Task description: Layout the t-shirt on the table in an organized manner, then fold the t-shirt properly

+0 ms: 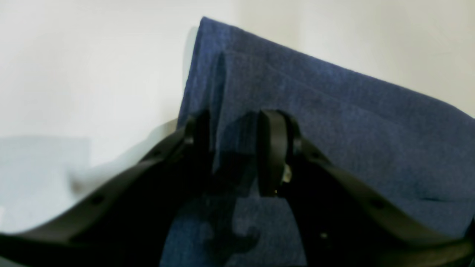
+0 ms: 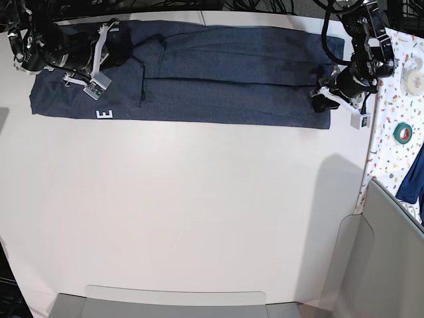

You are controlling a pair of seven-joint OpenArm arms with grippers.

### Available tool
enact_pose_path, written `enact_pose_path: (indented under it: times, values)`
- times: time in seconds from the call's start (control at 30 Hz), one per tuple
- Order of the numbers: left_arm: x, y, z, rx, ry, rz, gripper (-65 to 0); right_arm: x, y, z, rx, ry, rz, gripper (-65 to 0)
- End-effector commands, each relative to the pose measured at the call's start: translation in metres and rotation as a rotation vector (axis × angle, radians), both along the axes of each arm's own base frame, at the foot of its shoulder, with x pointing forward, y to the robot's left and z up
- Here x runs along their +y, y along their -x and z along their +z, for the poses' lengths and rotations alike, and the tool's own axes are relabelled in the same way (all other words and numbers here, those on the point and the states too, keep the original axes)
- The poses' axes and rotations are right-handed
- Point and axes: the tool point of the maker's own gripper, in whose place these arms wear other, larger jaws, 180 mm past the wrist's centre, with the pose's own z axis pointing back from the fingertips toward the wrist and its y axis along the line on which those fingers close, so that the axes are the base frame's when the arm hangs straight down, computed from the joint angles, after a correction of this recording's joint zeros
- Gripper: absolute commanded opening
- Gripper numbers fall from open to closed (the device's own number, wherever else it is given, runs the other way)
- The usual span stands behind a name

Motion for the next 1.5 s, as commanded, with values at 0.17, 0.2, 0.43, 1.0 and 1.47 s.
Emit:
enact_pose_path:
  times: [0.17,0.2,0.43,1.0,1.47]
  values:
    - [0.004,-0.013,0.013,-0.048,-0.013,-0.001,-43.6,0.005,-0.003,0.015,-0.013,-0.055,0.016,-64.3]
    - [0.004,-0.013,0.013,-0.047,-0.013,-0.001,-43.6,0.005,-0.003,0.015,-0.011,-0.06,0.016,-60.9]
    - [0.004,-0.013,0.013,-0.046,-0.014,-0.002,-43.6,0.006,-0.002,0.016,-0.008,-0.064,0.017,-39.7]
    - [0.003,-0.011,0.011,-0.039,-0.012,-0.007,-43.6,0.002,-0.073,0.057,-0.243,-0.228,-0.259,-65.0]
    - [0.002,-0.012,0.011,-0.04,-0.009,-0.008,-43.6,-0.033,-0.064,-0.018,-0.211,0.192,-0.447,-65.0]
